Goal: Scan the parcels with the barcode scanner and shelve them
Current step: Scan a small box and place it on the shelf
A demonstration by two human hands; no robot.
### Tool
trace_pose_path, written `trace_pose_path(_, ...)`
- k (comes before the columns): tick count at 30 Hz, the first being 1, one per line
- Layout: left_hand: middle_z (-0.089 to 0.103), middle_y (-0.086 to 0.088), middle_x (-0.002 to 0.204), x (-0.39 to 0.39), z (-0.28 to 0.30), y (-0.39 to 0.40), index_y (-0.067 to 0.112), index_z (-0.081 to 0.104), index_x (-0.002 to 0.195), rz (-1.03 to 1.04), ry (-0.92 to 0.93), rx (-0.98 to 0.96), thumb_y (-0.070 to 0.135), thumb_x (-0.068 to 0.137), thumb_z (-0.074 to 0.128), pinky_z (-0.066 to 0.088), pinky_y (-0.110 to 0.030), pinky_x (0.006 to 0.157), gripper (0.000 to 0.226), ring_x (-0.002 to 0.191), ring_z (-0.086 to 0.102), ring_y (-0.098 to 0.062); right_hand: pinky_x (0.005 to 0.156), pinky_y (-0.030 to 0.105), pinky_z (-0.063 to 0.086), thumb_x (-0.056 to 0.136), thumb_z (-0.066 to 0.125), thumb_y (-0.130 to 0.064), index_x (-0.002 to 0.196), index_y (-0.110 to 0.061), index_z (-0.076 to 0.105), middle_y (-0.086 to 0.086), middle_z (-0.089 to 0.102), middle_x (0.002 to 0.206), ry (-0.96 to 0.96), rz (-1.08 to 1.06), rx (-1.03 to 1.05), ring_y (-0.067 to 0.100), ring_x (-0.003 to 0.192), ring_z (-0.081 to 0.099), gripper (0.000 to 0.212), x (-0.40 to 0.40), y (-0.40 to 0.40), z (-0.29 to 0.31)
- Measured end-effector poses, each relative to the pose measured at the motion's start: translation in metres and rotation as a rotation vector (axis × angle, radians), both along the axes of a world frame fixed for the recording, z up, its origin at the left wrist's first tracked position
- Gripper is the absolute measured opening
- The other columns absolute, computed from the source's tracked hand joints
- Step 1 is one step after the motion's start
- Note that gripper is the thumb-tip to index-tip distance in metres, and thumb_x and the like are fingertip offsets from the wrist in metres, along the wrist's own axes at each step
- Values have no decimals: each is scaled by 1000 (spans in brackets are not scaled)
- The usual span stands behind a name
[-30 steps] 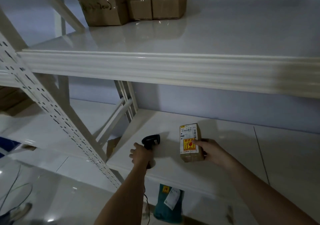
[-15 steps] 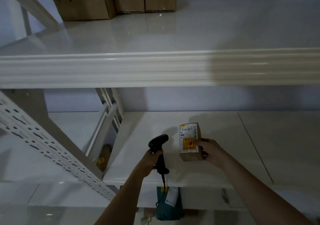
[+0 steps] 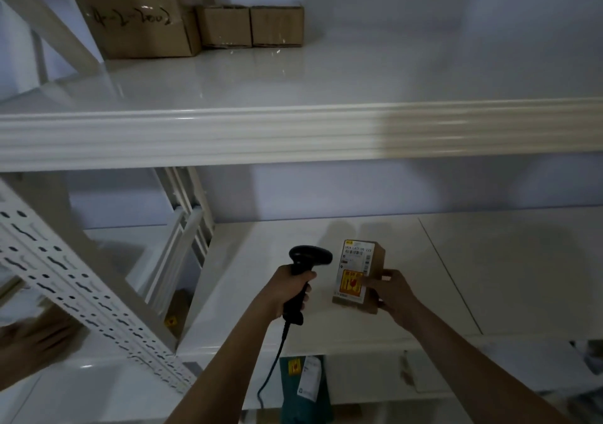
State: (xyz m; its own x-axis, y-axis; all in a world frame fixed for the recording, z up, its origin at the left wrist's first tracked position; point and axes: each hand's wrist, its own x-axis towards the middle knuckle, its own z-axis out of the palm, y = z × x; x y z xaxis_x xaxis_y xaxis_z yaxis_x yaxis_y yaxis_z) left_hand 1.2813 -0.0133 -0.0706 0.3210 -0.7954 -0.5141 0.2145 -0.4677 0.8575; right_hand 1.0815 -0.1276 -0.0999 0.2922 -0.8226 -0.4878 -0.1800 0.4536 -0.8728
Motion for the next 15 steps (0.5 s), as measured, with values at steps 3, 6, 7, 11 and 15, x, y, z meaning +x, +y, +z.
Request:
trace_pose_path(3, 55, -7, 67, -12, 13, -4, 7, 63, 100, -41, -66, -19, 17, 91, 60, 45, -31, 54, 14, 53, 49, -19, 80, 42, 56, 80, 78, -1, 90, -12, 57, 10, 67, 98, 16, -4, -66, 29, 88, 67, 25, -2, 2, -2)
trace_pose_path(6, 58, -7, 70, -20, 24, -9, 10, 63, 99, -98, -128, -31, 18, 91, 60, 46, -31, 55, 11, 55, 52, -19, 81, 43, 54, 80, 77, 1, 84, -15, 54, 5, 63, 89, 18, -32, -89, 28, 83, 65, 28, -1, 3, -4)
trace_pose_path(7, 58, -7, 71, -22, 26, -10, 10, 63, 99, -113, -141, -32, 18, 91, 60, 47, -31, 55, 12, 56, 52, -19, 81, 43, 55, 79, 78, -1, 89, -13, 53, 7, 63, 93, 20, -36, -86, 29, 86, 66, 30, -1, 2, -6)
trace_pose_path(11, 59, -8, 71, -27, 33, -12, 8, 64, 99, -120, -156, -36, 16, 92, 59, 47, -31, 56, 12, 57, 53, -19, 88, 49, 57, 73, 86, -10, 121, -7, 47, 14, 61, 116, 26, -14, -70, 33, 101, 67, 61, 3, -2, -7)
trace_pose_path(15, 58, -8, 71, -28, 34, -12, 7, 63, 97, -124, -172, -32, 15, 92, 58, 48, -30, 55, 11, 56, 53, -18, 86, 44, 57, 74, 84, -8, 124, -10, 42, 14, 59, 116, 29, -5, -61, 32, 104, 65, 66, 3, -3, -4)
